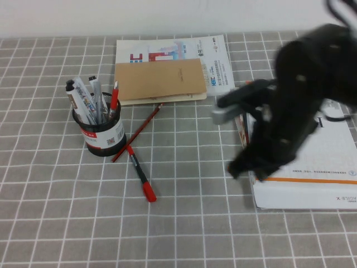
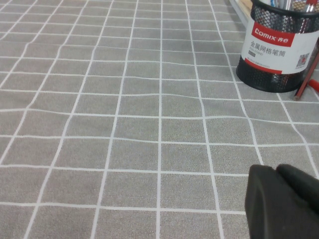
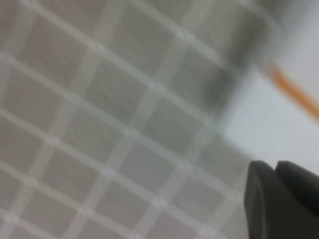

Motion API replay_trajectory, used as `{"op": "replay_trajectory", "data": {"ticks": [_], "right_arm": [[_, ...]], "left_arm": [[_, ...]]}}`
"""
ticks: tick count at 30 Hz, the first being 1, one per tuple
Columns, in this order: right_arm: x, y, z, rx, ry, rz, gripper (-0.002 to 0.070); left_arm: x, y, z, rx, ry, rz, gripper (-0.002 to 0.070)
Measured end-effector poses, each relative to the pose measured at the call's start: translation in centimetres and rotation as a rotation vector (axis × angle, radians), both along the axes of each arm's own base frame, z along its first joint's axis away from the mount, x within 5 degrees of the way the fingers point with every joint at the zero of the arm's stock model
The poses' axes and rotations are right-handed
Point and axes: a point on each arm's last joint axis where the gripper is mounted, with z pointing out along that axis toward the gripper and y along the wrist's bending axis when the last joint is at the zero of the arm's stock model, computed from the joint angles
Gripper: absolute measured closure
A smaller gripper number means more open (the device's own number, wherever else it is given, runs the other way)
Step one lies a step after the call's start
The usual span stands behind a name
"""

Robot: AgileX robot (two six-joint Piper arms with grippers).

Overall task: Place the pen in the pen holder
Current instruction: Pick up the pen on the table

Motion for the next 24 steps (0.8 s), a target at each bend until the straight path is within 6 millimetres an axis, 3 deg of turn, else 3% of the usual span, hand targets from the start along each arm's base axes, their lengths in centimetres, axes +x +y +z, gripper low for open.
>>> {"op": "replay_trajectory", "data": {"ticks": [8, 17, 21, 24], "right_arm": [[3.6, 7.7, -0.8, 0.072, -0.042, 0.087, 0.0689], [5.3, 13.4, -1.5, 0.176, -0.067, 0.149, 0.0678], [5.5, 15.4, -2.0, 0.233, -0.052, 0.183, 0.0589], [5.7, 16.3, -3.0, 0.242, -0.037, 0.190, 0.0454]], "left_arm": [[0.0, 0.0, 0.0, 0.000, 0.000, 0.000, 0.0680], [0.0, 0.0, 0.0, 0.000, 0.000, 0.000, 0.0680], [0.0, 0.0, 0.0, 0.000, 0.000, 0.000, 0.0680], [0.0, 0.0, 0.0, 0.000, 0.000, 0.000, 0.0680]]}}
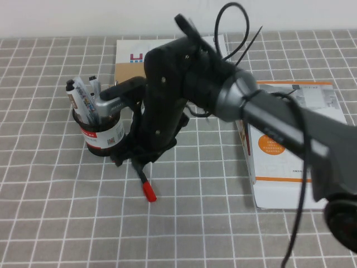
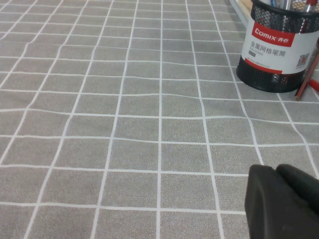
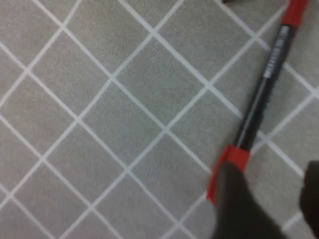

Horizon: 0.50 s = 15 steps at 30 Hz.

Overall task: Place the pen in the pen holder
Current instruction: Pick up the pen on the table

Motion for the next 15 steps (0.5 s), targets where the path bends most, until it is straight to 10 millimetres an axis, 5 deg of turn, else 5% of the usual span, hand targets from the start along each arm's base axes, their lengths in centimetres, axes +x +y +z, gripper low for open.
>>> {"op": "replay_trajectory", "data": {"ticks": [4, 15], "right_arm": [[0.1, 0.7, -1.7, -0.034, 0.007, 0.010, 0.0381], [0.5, 1.7, -4.4, -0.110, -0.015, -0.001, 0.0388]], "left_arm": [[0.0, 0.0, 0.0, 0.000, 0.000, 0.000, 0.0680], [0.0, 0.0, 0.0, 0.000, 0.000, 0.000, 0.0680]]}}
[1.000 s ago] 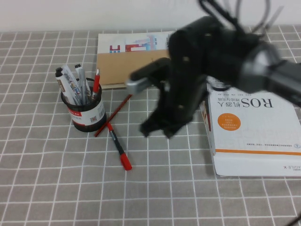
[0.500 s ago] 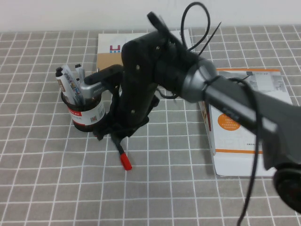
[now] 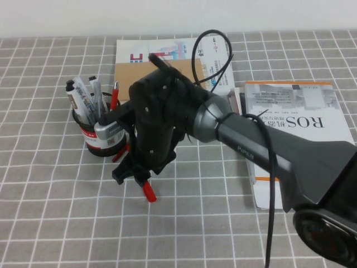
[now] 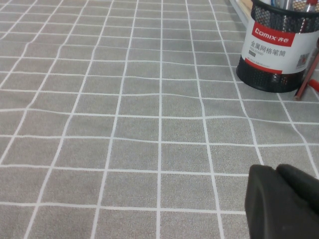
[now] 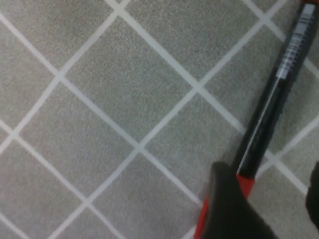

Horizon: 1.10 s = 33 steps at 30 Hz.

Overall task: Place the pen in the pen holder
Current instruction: Pick up the pen on the table

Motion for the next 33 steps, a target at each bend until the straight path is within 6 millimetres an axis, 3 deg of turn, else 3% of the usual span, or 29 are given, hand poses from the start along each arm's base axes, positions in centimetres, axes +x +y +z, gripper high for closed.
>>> {"op": "replay_trajectory", "data": {"ticks": [13, 17, 20, 25, 29, 33], "right_arm": [[-0.1, 0.5, -1.8, -0.029, 0.016, -0.009, 0.0442], [-0.2, 0.7, -2.0, -0.039, 0.009, -0.004, 0.0498], [-0.1, 0.7, -2.2, -0.040, 0.011, -0.006, 0.0595], [-0.3, 0.6, -1.8, -0.028, 0.021, -0.041, 0.0608], [-1.3, -0.3, -1.0, -0.039, 0.046, -0.053, 0.0617], [-3.4, -2.6, -0.1, -0.096, 0.083, -0.082, 0.0617]], "left_arm": [[0.0, 0.0, 0.0, 0.000, 0.000, 0.000, 0.0680], [0.0, 0.0, 0.0, 0.000, 0.000, 0.000, 0.0680], [0.0, 0.0, 0.0, 0.000, 0.000, 0.000, 0.0680], [0.0, 0.0, 0.0, 0.000, 0.000, 0.000, 0.0680], [0.0, 0.0, 0.0, 0.000, 0.000, 0.000, 0.0680], [0.0, 0.0, 0.0, 0.000, 0.000, 0.000, 0.0680]]}}
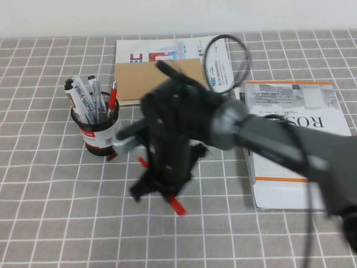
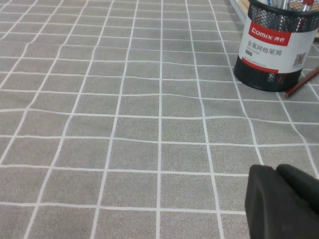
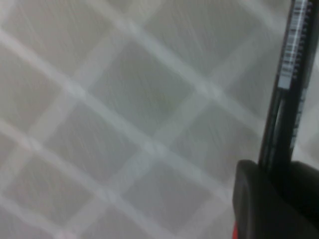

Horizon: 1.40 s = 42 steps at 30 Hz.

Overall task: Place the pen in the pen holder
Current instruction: Pick up the pen on the table, then place the pen onto the pen holder

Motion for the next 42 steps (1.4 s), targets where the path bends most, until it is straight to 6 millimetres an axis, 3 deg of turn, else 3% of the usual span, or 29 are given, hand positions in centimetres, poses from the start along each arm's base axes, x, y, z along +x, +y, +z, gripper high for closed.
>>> {"op": "replay_trajectory", "data": {"ticks": [4, 10, 16, 21, 26, 33, 42], "right_arm": [[-2.0, -3.0, 1.3, 0.024, -0.016, -0.074, 0.0617], [-3.8, -5.1, 3.9, 0.415, -0.216, -0.171, 0.0617], [-3.5, -3.9, 6.4, 0.742, -0.534, -0.117, 0.0617], [-2.8, -2.1, 9.2, 1.058, -0.899, 0.055, 0.0617], [-2.1, -0.5, 8.5, 1.231, -1.143, 0.178, 0.0617], [0.0, 1.8, 4.3, 1.181, -1.110, 0.168, 0.0617], [2.6, 3.2, 3.5, 1.099, -1.121, 0.196, 0.0617]], "left_arm": [[0.0, 0.0, 0.0, 0.000, 0.000, 0.000, 0.0680], [0.0, 0.0, 0.0, 0.000, 0.000, 0.000, 0.0680], [0.0, 0.0, 0.0, 0.000, 0.000, 0.000, 0.0680], [0.0, 0.0, 0.0, 0.000, 0.000, 0.000, 0.0680], [0.0, 0.0, 0.0, 0.000, 0.000, 0.000, 0.0680], [0.0, 0.0, 0.0, 0.000, 0.000, 0.000, 0.0680], [0.0, 0.0, 0.0, 0.000, 0.000, 0.000, 0.0680]]}}
